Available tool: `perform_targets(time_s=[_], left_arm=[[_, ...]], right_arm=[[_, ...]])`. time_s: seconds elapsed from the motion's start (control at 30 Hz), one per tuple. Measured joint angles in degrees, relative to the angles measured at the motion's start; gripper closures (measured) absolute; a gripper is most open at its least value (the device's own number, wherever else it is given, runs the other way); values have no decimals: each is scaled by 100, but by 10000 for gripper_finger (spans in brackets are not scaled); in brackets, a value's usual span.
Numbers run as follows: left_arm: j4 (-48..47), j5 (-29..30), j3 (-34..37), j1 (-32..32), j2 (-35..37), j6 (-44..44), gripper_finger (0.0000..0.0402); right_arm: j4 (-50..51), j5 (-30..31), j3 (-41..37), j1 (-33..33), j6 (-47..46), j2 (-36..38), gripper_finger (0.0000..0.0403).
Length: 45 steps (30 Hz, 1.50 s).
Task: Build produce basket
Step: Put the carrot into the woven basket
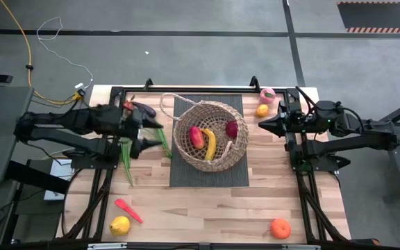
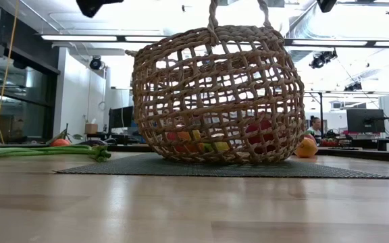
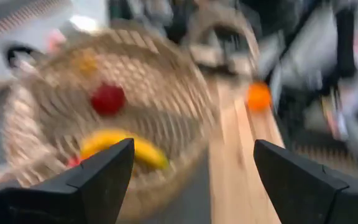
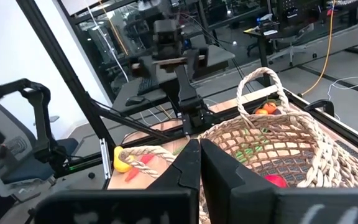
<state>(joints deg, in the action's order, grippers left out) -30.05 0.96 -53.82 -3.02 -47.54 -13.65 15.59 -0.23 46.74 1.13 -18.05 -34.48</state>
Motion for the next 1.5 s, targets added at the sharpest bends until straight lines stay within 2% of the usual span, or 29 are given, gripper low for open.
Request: perform_targets(time_s=[0.17, 0.33, 0.43, 0.7, 0.83, 0.93, 1.1, 1.5], left_arm=[[-2017, -180, -907, 886, -806, 426, 83], [-2893, -451, -942, 1942, -1366, 149, 83], [-2939, -654, -710, 2596, -1662, -242, 83], [-2794, -608, 12, 4028, -2477, -1305, 83], [-2208, -798, 434, 4494, -2792, -1759, 83], [-1761, -968, 684, 4738, -2999, -1957, 83], [-1650, -928, 918, 4976, -3302, -2065, 83], [-1452, -653, 1003, 5086, -3912, -1762, 83]], right_arm=[[2, 42, 0, 0, -3, 0, 402], [2, 65, 0, 0, -6, 0, 402], [7, 67, 0, 0, -51, 0, 402], [12, 85, 0, 0, -141, 0, 403], [51, 85, 0, 0, -141, 0, 403], [128, 85, 0, 0, -156, 0, 403], [180, 85, 0, 0, -159, -1, 403], [192, 89, 0, 0, -157, -2, 403]])
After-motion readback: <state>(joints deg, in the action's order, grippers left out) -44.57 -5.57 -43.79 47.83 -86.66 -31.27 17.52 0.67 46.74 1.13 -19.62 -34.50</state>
